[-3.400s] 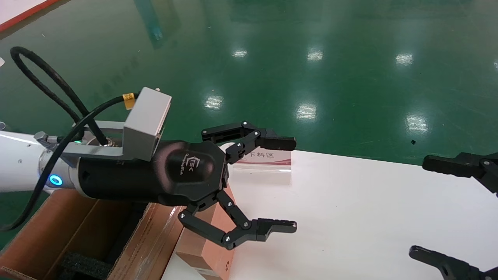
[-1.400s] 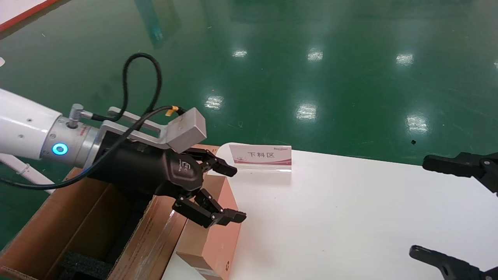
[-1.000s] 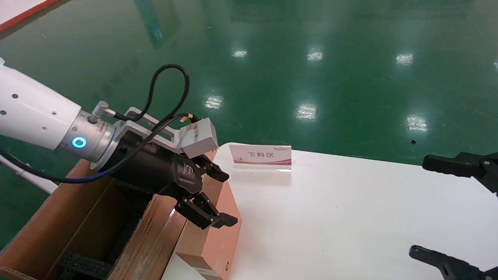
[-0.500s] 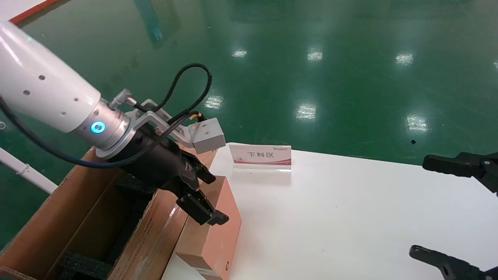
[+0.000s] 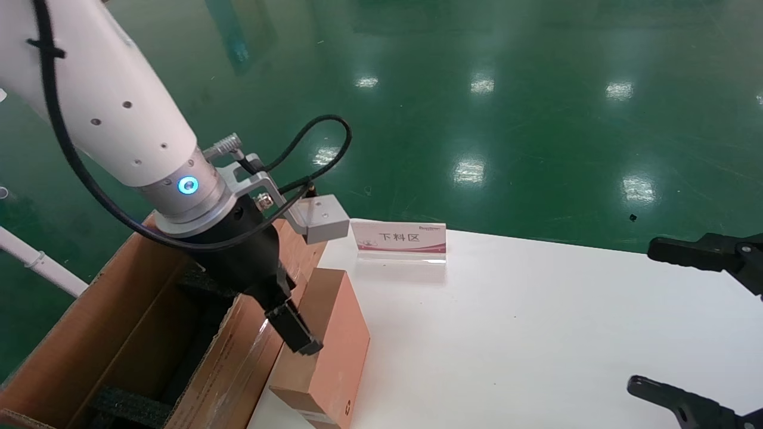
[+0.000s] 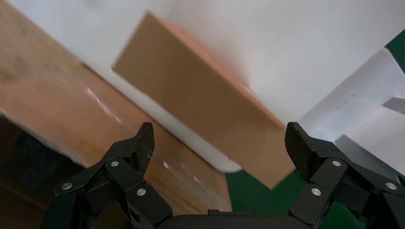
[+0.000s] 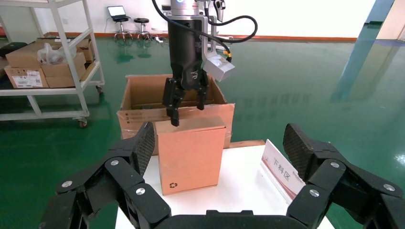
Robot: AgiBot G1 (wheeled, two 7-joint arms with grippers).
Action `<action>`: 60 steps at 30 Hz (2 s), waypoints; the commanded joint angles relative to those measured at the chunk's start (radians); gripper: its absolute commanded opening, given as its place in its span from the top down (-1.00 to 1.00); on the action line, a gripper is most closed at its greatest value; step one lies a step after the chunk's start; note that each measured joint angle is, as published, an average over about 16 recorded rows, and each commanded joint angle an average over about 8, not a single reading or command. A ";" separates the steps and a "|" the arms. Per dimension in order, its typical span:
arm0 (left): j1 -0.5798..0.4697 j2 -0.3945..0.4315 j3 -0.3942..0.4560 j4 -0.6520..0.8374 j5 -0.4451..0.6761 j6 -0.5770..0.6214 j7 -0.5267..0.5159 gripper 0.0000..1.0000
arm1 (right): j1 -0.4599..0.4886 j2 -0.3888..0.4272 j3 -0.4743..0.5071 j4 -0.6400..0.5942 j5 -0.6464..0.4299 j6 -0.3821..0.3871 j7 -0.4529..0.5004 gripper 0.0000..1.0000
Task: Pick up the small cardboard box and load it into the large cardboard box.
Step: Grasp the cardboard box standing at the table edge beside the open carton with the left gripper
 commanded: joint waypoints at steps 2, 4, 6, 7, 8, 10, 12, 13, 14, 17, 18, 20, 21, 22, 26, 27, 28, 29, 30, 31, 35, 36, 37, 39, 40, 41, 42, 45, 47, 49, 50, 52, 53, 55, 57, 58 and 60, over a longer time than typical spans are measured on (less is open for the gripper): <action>-0.044 0.034 0.085 0.000 -0.028 -0.003 -0.055 -1.00 | 0.000 0.000 0.000 0.000 0.000 0.000 0.000 -1.00; -0.066 0.048 0.130 0.000 -0.047 -0.006 -0.087 -1.00 | 0.000 0.000 0.000 0.000 0.000 0.000 0.000 -1.00; -0.084 0.059 0.168 0.000 -0.066 -0.011 -0.115 -1.00 | 0.000 0.000 0.000 0.000 0.000 0.000 0.000 -1.00; -0.092 0.063 0.184 0.000 -0.077 -0.014 -0.127 -1.00 | 0.000 0.000 -0.001 0.000 0.000 0.000 0.000 -1.00; -0.099 0.066 0.198 0.000 -0.087 -0.018 -0.138 -1.00 | 0.000 0.000 -0.001 0.000 0.000 0.000 0.000 -1.00; -0.111 0.067 0.220 0.000 -0.106 -0.025 -0.155 -1.00 | 0.000 0.000 -0.001 0.000 0.001 0.000 0.000 -1.00; -0.122 0.066 0.236 0.000 -0.121 -0.032 -0.166 -1.00 | 0.000 0.000 -0.001 0.000 0.001 0.000 0.000 -1.00; -0.126 0.064 0.242 0.000 -0.128 -0.036 -0.170 -1.00 | 0.000 0.000 -0.001 0.000 0.001 0.000 0.000 -1.00; -0.129 0.062 0.247 0.000 -0.134 -0.041 -0.172 -1.00 | 0.000 0.000 -0.001 0.000 0.001 0.000 -0.001 -1.00; -0.131 0.058 0.259 -0.001 -0.147 -0.055 -0.173 -1.00 | 0.000 0.001 -0.001 0.000 0.001 0.001 -0.001 -1.00; -0.128 0.056 0.261 -0.001 -0.151 -0.060 -0.171 -1.00 | 0.000 0.001 -0.001 0.000 0.001 0.001 -0.001 -1.00; -0.120 0.054 0.265 -0.001 -0.159 -0.072 -0.164 -1.00 | 0.000 0.001 -0.001 0.000 0.001 0.001 -0.001 -1.00; -0.115 0.053 0.266 0.000 -0.162 -0.078 -0.160 -1.00 | 0.000 0.001 -0.001 0.000 0.001 0.001 -0.001 -1.00; -0.110 0.052 0.267 0.000 -0.165 -0.084 -0.156 -1.00 | 0.000 0.001 -0.002 0.000 0.001 0.001 -0.001 -1.00; -0.093 0.044 0.269 0.000 -0.172 -0.106 -0.141 -1.00 | 0.000 0.001 -0.002 0.000 0.001 0.001 -0.001 -1.00; -0.089 0.042 0.270 0.000 -0.171 -0.110 -0.137 -1.00 | 0.000 0.001 -0.002 0.000 0.001 0.001 -0.001 -1.00; -0.085 0.040 0.271 0.000 -0.170 -0.115 -0.134 -1.00 | 0.000 0.001 -0.002 0.000 0.001 0.001 -0.001 -1.00; -0.081 0.038 0.273 0.000 -0.169 -0.120 -0.132 -1.00 | 0.000 0.001 -0.002 0.000 0.001 0.001 -0.001 -1.00; -0.076 0.036 0.275 0.000 -0.166 -0.124 -0.130 -1.00 | 0.000 0.001 -0.002 0.000 0.001 0.001 -0.001 -1.00; -0.072 0.034 0.277 0.001 -0.163 -0.128 -0.128 -1.00 | 0.000 0.001 -0.002 0.000 0.001 0.001 -0.001 -1.00; -0.052 0.028 0.288 0.001 -0.144 -0.147 -0.127 -1.00 | 0.001 0.001 -0.002 0.000 0.002 0.001 -0.001 -1.00; -0.048 0.027 0.291 0.001 -0.139 -0.151 -0.127 -1.00 | 0.001 0.001 -0.002 0.000 0.002 0.001 -0.001 -1.00; -0.043 0.027 0.294 0.001 -0.133 -0.156 -0.128 -1.00 | 0.001 0.001 -0.003 0.000 0.002 0.001 -0.001 -1.00; -0.034 0.026 0.299 0.001 -0.122 -0.166 -0.129 -1.00 | 0.001 0.001 -0.003 0.000 0.002 0.001 -0.001 -1.00; -0.029 0.027 0.302 0.002 -0.117 -0.171 -0.129 -1.00 | 0.001 0.001 -0.003 0.000 0.002 0.001 -0.001 -1.00; -0.024 0.027 0.304 0.002 -0.112 -0.175 -0.130 -1.00 | 0.001 0.001 -0.003 0.000 0.002 0.001 -0.001 -1.00; -0.021 0.027 0.306 0.002 -0.108 -0.179 -0.129 -1.00 | 0.001 0.001 -0.003 0.000 0.002 0.001 -0.001 -1.00; -0.012 0.028 0.310 0.002 -0.098 -0.189 -0.128 -1.00 | 0.001 0.001 -0.003 0.000 0.002 0.001 -0.001 -1.00; -0.006 0.029 0.312 0.002 -0.094 -0.194 -0.125 -1.00 | 0.001 0.001 -0.003 0.000 0.002 0.001 -0.002 -1.00; -0.002 0.029 0.314 0.002 -0.091 -0.198 -0.122 -1.00 | 0.001 0.001 -0.003 0.000 0.002 0.001 -0.002 -1.00; -0.001 0.029 0.314 0.002 -0.090 -0.200 -0.121 -1.00 | 0.001 0.001 -0.003 0.000 0.002 0.002 -0.002 -1.00; 0.001 0.029 0.316 0.002 -0.088 -0.202 -0.120 -0.75 | 0.000 0.001 -0.003 0.000 0.002 0.002 -0.002 -1.00; 0.003 0.029 0.316 0.002 -0.087 -0.203 -0.119 -0.50 | 0.000 0.001 -0.003 0.000 0.002 0.002 -0.002 -0.90; 0.002 0.029 0.316 0.002 -0.087 -0.203 -0.119 0.00 | 0.000 0.001 -0.003 0.000 0.002 0.002 -0.002 -0.40; 0.002 0.029 0.316 0.002 -0.088 -0.202 -0.120 0.50 | 0.000 0.001 -0.003 0.000 0.002 0.002 -0.002 0.10; 0.001 0.029 0.315 0.002 -0.088 -0.202 -0.120 0.75 | 0.000 0.001 -0.003 0.000 0.002 0.002 -0.002 0.35; 0.001 0.029 0.315 0.002 -0.089 -0.201 -0.120 1.00 | 0.000 0.001 -0.003 0.000 0.002 0.002 -0.002 0.85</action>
